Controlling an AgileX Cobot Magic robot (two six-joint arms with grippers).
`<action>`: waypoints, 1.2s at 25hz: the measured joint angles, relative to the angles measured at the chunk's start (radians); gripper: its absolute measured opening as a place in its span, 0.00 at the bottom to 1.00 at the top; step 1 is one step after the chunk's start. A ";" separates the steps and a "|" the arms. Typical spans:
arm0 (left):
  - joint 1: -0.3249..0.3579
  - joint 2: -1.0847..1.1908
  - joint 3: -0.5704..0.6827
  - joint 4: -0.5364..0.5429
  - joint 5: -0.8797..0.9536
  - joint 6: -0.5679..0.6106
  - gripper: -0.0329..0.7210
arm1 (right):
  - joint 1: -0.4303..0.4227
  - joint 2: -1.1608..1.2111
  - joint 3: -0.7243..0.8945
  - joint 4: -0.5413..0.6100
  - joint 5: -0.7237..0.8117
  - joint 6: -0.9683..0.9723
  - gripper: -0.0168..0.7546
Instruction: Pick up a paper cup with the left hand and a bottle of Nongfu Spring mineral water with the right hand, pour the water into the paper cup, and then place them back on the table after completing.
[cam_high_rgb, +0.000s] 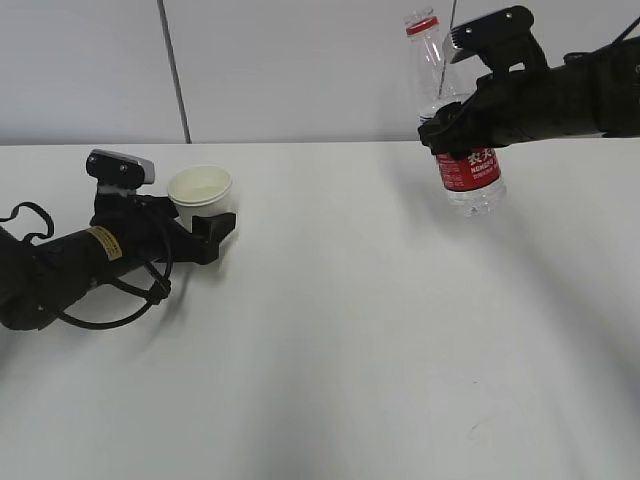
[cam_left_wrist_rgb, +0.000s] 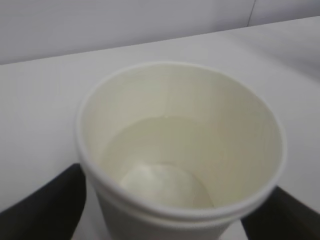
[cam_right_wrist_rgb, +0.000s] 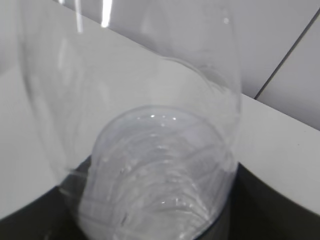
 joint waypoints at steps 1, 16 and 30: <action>0.000 -0.006 0.011 -0.002 -0.010 0.000 0.79 | 0.000 0.000 0.000 0.000 0.000 0.000 0.60; 0.000 -0.094 0.171 -0.042 -0.067 0.000 0.79 | 0.000 -0.001 0.000 0.000 0.000 0.004 0.60; 0.000 -0.104 0.184 -0.042 -0.091 0.000 0.79 | -0.056 -0.002 0.000 0.045 -0.037 0.004 0.60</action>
